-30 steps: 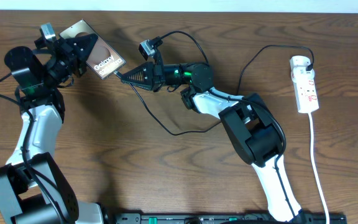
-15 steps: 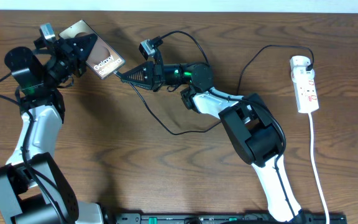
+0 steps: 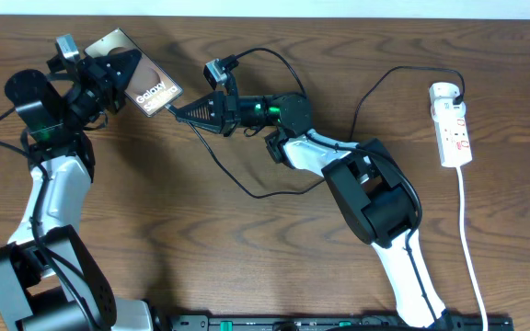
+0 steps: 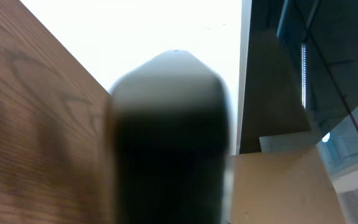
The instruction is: Plug charger to phone and switch on socket
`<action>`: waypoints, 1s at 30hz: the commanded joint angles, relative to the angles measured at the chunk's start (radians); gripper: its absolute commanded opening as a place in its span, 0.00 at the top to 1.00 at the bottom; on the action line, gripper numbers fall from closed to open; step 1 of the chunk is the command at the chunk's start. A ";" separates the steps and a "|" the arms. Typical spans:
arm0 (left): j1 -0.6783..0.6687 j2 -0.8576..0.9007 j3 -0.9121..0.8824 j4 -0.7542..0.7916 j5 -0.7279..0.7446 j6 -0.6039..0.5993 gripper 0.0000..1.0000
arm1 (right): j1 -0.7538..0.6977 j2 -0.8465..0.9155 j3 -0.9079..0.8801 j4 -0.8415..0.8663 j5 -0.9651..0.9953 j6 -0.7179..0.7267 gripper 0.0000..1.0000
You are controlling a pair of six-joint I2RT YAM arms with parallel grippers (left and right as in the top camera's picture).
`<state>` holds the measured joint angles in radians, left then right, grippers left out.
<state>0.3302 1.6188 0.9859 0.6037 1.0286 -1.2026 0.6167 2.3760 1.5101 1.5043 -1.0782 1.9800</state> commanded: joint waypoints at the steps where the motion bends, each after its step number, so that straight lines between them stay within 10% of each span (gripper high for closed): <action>1: -0.009 -0.010 -0.017 0.011 0.036 0.032 0.93 | 0.014 -0.005 0.022 0.002 0.093 -0.022 0.99; 30: -0.022 -0.010 -0.017 0.011 0.079 0.050 0.93 | 0.031 -0.005 0.022 -0.035 0.160 -0.052 0.99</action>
<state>0.3302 1.6188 0.9859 0.6098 1.0077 -1.1774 0.6369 2.3760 1.5101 1.4700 -1.0203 1.9560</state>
